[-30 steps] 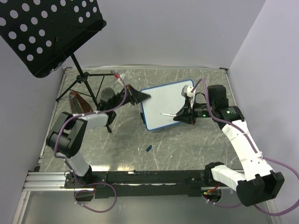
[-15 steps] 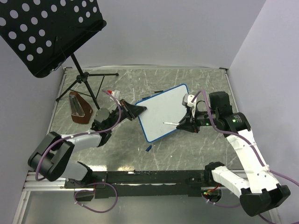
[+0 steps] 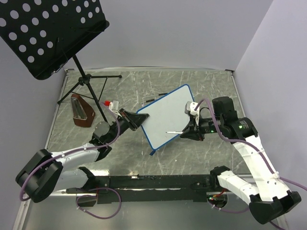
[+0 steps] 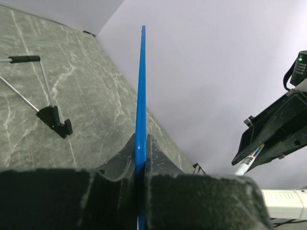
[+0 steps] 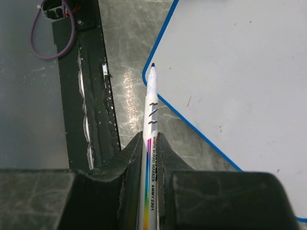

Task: Write a sentence on the whiteboard
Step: Hold the whiteboard.

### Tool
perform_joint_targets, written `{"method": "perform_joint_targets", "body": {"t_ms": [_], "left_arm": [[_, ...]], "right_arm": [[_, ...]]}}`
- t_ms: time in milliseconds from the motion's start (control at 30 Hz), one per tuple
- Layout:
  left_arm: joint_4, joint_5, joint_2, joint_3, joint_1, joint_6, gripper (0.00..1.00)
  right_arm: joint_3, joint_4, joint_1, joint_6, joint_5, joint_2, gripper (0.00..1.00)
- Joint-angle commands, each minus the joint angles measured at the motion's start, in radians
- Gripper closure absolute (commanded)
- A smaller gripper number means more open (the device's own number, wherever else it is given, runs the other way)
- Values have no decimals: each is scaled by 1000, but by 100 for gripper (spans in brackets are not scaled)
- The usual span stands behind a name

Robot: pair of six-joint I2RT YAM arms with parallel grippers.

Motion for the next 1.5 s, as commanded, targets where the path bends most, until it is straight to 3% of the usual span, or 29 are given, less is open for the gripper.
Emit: {"method": "perform_joint_targets", "body": {"t_ms": [0, 667, 1467], "left_arm": [[99, -84, -75, 4, -19, 4, 99], [-42, -127, -99, 29, -52, -11, 99], [47, -95, -69, 18, -59, 1, 99]], "right_arm": [[25, -10, 29, -43, 25, -36, 100], [54, 27, 81, 20, 104, 13, 100], [63, 74, 171, 39, 197, 54, 100]]}}
